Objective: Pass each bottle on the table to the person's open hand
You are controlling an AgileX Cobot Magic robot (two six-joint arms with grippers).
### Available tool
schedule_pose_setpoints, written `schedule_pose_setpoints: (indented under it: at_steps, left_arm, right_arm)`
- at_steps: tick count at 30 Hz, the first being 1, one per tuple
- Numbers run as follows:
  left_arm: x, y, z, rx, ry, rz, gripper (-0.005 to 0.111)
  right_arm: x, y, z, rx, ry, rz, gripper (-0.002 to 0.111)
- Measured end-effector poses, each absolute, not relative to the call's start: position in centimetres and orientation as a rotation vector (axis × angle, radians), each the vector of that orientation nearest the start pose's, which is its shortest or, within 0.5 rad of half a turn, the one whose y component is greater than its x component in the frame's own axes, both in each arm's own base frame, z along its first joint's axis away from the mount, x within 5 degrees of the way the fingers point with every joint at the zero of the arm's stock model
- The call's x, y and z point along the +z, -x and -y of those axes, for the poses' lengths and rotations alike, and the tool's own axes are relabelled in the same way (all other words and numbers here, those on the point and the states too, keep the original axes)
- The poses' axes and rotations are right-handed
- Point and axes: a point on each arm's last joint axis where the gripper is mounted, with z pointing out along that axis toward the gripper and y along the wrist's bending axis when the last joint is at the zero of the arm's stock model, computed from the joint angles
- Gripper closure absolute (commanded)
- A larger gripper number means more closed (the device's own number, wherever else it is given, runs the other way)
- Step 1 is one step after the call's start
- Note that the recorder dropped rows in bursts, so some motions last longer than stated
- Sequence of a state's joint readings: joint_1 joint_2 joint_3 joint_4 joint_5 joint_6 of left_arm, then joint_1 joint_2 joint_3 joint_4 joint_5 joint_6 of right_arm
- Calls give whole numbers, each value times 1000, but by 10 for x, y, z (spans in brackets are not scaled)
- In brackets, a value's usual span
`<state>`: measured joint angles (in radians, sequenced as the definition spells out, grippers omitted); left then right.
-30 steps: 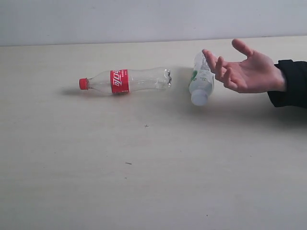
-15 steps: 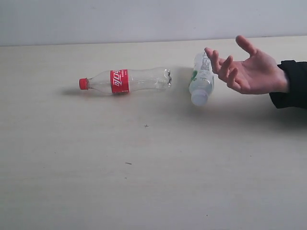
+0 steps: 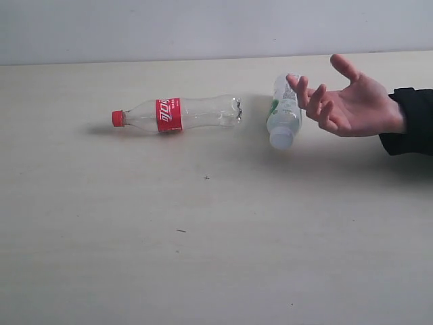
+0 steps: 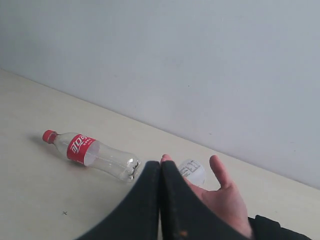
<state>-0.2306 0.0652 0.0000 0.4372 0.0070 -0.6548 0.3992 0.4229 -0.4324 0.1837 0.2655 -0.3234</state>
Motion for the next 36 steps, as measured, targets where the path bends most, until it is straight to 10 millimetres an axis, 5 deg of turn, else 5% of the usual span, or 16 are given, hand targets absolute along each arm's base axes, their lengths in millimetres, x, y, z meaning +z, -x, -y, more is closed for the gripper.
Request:
schedule_pose_setpoints:
  at_steps: [11,14,19,29,36]
  left_arm:
    - [209,-60,14,-351,-8,-1566,107]
    - [209,-60,14,-351,-8,-1566,107]
    - [209,-60,14,-351,-8,-1566,107]
    - [209,-60,14,-351,-8,-1566,107]
    - [209,-60,14,-351,-8,-1566,107]
  right_arm:
    - [309,-86,-42,323,411,-1653,107]
    - [308,-90,-44,354,385,-1673,90]
    - [307,-121,-61,336,483,-1873,56]
    - [329,-203,-102,276,769,-2080,39]
    - [326,-267,-128,286,717,-2075,40]
